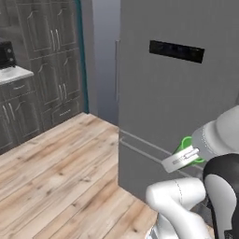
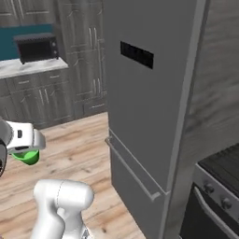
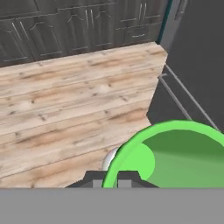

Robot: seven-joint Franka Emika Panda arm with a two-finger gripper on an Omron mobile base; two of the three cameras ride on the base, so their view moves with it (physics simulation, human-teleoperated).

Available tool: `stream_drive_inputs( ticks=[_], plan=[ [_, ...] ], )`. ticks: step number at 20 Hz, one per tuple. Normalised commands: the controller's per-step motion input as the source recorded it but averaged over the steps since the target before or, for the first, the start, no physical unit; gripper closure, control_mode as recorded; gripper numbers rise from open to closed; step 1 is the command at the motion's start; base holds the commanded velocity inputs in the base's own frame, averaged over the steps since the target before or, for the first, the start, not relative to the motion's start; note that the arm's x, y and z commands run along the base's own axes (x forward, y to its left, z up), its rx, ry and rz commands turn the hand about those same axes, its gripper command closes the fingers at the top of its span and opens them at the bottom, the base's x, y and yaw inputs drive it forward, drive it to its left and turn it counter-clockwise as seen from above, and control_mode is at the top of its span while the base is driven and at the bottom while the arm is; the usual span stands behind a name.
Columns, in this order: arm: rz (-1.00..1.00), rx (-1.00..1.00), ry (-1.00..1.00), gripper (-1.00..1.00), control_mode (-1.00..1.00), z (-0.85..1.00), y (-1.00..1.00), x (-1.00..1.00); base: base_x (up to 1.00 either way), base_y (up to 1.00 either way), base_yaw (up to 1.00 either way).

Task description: Pick the cup and bowl from the counter and place them on the counter next to the sink.

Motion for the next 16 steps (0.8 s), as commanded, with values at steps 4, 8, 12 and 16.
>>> stream_drive_inputs(
  ticks=[4, 8, 12, 16],
  plan=[
    [0.0, 0.0, 0.0, 1.0, 1.0, 0.0, 0.0, 0.0, 1.0, 0.45, 0.32],
    [0.0, 0.0, 0.0, 1.0, 1.0, 0.0, 0.0, 0.0, 1.0, 0.72, 0.26],
    [0.0, 0.0, 0.0, 1.0, 1.0, 0.0, 0.0, 0.0, 1.0, 0.88, 0.19],
    [0.0, 0.0, 0.0, 1.0, 1.0, 0.0, 0.0, 0.0, 1.0, 0.73, 0.2]
  ],
)
